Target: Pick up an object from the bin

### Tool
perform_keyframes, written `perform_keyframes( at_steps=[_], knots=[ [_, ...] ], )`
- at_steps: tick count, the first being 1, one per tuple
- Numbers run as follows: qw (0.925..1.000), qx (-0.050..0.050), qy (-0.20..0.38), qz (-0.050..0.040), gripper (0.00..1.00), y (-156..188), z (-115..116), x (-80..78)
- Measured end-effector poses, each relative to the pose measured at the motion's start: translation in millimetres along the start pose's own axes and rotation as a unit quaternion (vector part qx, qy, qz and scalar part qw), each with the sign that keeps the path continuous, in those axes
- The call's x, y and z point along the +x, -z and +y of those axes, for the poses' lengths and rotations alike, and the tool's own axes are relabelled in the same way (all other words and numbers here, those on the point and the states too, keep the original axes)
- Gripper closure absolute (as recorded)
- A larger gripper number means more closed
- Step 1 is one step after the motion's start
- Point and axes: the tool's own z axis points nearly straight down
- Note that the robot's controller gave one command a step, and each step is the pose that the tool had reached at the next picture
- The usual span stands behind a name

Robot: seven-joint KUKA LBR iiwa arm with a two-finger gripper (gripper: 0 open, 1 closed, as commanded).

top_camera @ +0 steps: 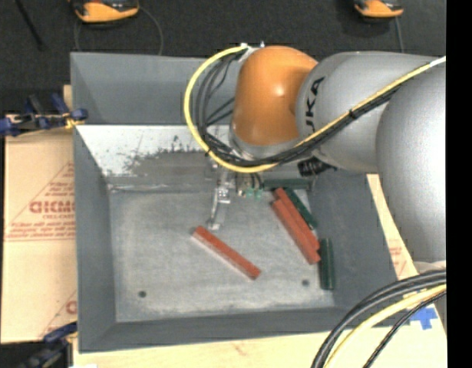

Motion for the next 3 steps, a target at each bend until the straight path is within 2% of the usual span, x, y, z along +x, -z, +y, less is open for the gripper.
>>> perform_keyframes(
  at_steps=[1,2,3],
  knots=[
    [0.9999,0.002,-0.01,0.0056,0.0,-88.5,-33.0,44.4],
    [1.0,0.0,-0.01,0.0007,1.0,-83.4,-30.6,40.9],
    [0.9997,-0.002,-0.023,-0.0036,1.0,61.0,-31.0,40.8]
  ],
)
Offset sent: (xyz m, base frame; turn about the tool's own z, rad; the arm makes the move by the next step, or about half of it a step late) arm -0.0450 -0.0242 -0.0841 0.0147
